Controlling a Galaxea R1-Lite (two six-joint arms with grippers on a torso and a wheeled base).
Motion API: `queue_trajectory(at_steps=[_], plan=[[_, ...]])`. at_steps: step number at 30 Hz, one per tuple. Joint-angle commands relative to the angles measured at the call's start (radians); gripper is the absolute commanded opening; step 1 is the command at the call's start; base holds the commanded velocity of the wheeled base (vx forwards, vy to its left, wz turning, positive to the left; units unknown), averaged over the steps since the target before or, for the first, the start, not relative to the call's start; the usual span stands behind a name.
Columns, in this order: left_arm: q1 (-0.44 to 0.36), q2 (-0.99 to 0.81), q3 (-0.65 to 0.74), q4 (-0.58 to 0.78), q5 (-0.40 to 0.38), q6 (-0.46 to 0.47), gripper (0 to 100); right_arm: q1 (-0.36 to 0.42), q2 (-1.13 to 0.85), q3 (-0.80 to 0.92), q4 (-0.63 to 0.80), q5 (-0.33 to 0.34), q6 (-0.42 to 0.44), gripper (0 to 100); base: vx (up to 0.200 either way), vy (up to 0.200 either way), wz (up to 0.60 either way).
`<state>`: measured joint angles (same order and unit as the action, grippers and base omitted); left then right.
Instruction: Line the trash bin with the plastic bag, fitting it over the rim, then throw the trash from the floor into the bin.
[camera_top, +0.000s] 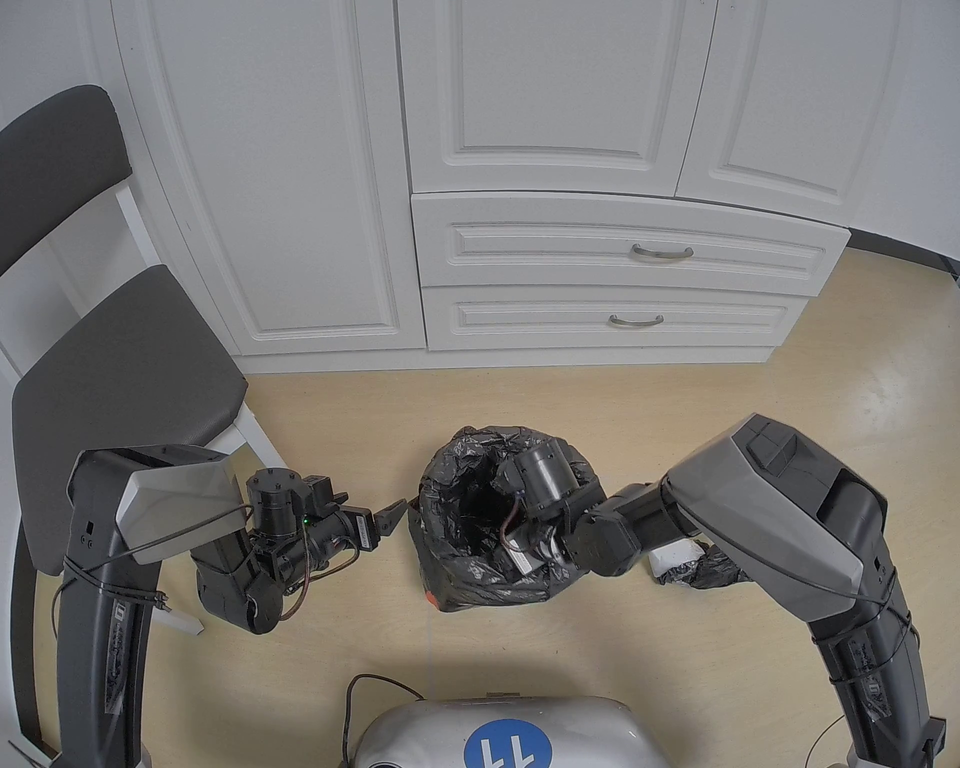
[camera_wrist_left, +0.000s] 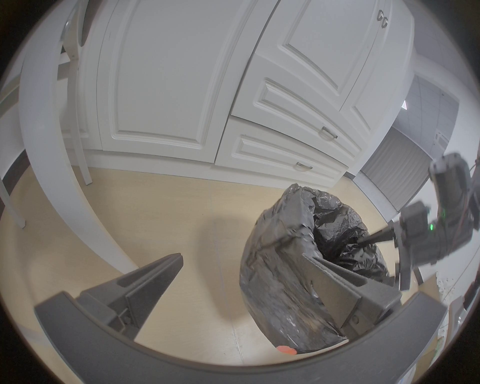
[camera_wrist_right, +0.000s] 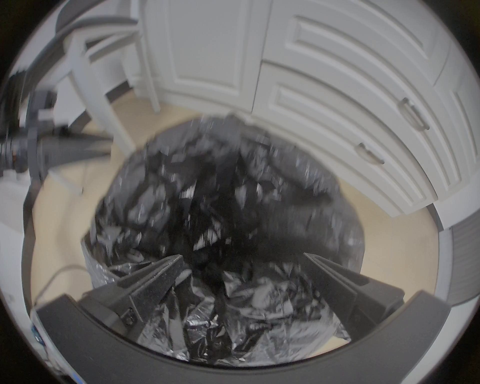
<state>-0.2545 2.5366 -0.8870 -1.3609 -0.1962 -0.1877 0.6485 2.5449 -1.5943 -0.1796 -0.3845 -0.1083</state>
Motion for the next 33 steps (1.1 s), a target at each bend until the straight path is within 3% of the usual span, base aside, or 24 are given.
queue_trajectory(at_steps=[1,4,13,19,23,27,33], plan=[[0.014,-0.071,0.033,-0.007,-0.003,0.001,100,0.03,-0.083,0.186,-0.017,-0.007,-0.054,100,0.0,0.0,0.0],[0.012,-0.088,0.039,-0.009,-0.009,-0.001,100,0.031,-0.098,0.189,-0.037,-0.007,-0.073,100,0.0,0.0,0.0],[0.004,-0.096,0.042,-0.034,-0.009,-0.001,100,0.013,0.032,-0.059,-0.057,-0.007,-0.076,100,0.0,0.0,0.0],[0.004,-0.094,0.042,-0.035,-0.009,-0.001,100,0.008,0.189,-0.289,-0.054,-0.073,-0.074,100,0.0,0.0,0.0],[0.001,-0.098,0.043,-0.044,-0.009,-0.001,100,0.01,0.276,-0.406,-0.057,-0.097,-0.025,100,0.0,0.0,0.0],[0.0,-0.094,0.042,-0.067,-0.008,-0.001,100,0.013,0.298,-0.406,-0.129,-0.117,0.022,100,0.0,0.0,0.0],[0.001,-0.104,0.06,-0.07,-0.005,0.002,100,0.019,0.252,-0.368,-0.202,-0.123,0.024,100,0.0,0.0,0.0]])
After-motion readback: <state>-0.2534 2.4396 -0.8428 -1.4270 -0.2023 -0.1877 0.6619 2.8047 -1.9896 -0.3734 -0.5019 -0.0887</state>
